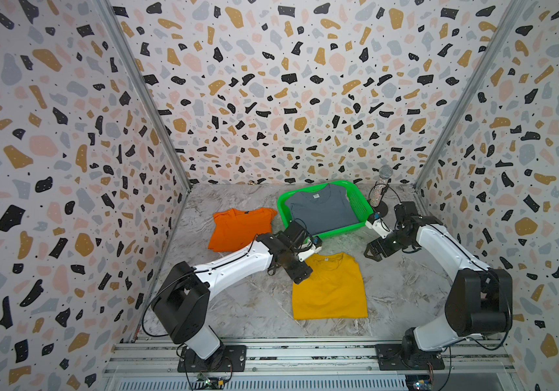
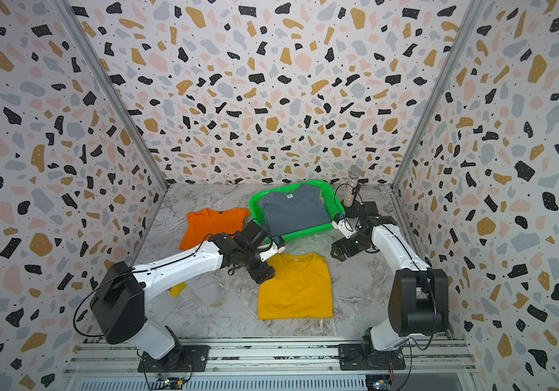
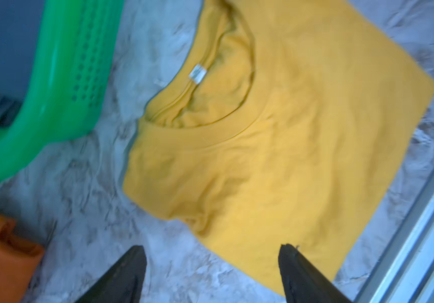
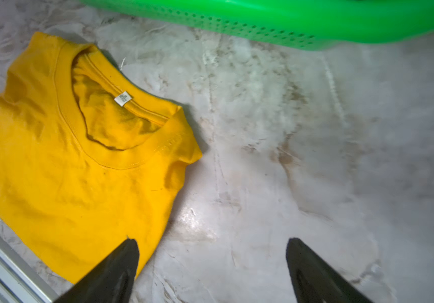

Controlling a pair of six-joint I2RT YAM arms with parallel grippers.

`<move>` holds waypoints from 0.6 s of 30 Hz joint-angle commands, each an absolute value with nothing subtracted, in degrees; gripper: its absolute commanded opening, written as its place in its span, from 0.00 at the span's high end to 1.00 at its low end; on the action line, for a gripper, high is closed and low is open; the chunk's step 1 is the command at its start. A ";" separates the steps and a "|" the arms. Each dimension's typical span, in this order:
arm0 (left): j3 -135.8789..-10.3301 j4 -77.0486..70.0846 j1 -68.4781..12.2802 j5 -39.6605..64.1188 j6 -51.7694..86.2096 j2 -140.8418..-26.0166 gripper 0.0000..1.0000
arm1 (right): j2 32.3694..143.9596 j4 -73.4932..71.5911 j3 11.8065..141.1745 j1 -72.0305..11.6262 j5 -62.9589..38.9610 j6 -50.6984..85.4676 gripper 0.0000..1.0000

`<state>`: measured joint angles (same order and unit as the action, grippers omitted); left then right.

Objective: Put the folded t-shirts into the basket
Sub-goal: Move the T-shirt to the center of the board, then pick up the T-shirt from the center of the board.

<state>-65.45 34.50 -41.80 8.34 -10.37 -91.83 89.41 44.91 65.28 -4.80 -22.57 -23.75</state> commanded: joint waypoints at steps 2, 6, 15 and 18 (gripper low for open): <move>-64.05 31.76 -40.79 9.07 -10.96 -93.95 0.19 | 93.71 43.39 65.29 -8.38 -24.56 -24.61 0.13; -64.93 27.69 -40.78 7.51 -10.43 -97.60 0.19 | 97.15 41.88 65.19 -10.88 -22.46 -27.03 0.21; -67.42 24.40 -40.87 5.70 -8.77 -103.41 0.20 | 99.36 39.57 63.27 -13.61 -22.54 -28.31 0.25; -66.63 23.94 -40.87 6.21 -8.28 -103.91 0.20 | 99.54 39.00 62.42 -14.67 -21.38 -29.34 0.26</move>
